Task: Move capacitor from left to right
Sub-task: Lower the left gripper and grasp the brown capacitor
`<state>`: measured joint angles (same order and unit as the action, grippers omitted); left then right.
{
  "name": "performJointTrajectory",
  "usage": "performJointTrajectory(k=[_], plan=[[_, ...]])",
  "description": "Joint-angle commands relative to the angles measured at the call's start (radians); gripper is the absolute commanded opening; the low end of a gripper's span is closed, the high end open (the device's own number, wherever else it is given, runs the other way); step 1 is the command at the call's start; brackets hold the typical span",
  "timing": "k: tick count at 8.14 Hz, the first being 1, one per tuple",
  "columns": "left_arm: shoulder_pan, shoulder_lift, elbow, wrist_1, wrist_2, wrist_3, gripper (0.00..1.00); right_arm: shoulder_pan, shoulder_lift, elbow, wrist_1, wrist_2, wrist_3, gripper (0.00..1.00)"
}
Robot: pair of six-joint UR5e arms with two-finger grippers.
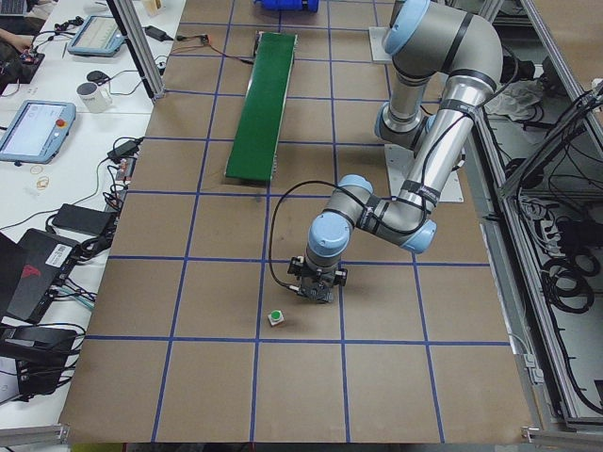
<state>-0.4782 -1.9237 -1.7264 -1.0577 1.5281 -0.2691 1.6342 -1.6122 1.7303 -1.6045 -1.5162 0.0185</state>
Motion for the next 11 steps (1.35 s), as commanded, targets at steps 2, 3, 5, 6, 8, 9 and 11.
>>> performJointTrajectory(k=[2, 3, 5, 6, 8, 9, 11], plan=[[0.013, -0.073, -0.005, 0.122, 0.000, -0.031, 1.00, 0.001, 0.000, 0.000, 0.000, 0.002, 0.000, 1.00], [0.013, -0.077, -0.018, 0.120, 0.000, -0.051, 1.00, 0.001, 0.000, 0.000, 0.000, 0.004, 0.000, 1.00], [0.013, -0.096, -0.050, 0.122, 0.000, -0.115, 1.00, 0.001, 0.000, 0.000, 0.000, 0.004, 0.000, 1.00], [0.016, -0.098, -0.059, 0.122, 0.000, -0.122, 1.00, 0.001, 0.000, 0.000, 0.000, 0.002, 0.000, 1.00], [0.018, -0.104, -0.061, 0.122, 0.053, -0.114, 1.00, 0.000, 0.000, 0.000, 0.000, -0.004, 0.000, 1.00], [0.018, -0.122, -0.061, 0.120, 0.091, -0.120, 1.00, 0.000, 0.000, 0.000, 0.000, -0.004, 0.000, 1.00], [0.018, -0.141, -0.059, 0.123, 0.090, -0.124, 0.93, 0.001, 0.000, 0.000, 0.000, -0.004, 0.000, 1.00]])
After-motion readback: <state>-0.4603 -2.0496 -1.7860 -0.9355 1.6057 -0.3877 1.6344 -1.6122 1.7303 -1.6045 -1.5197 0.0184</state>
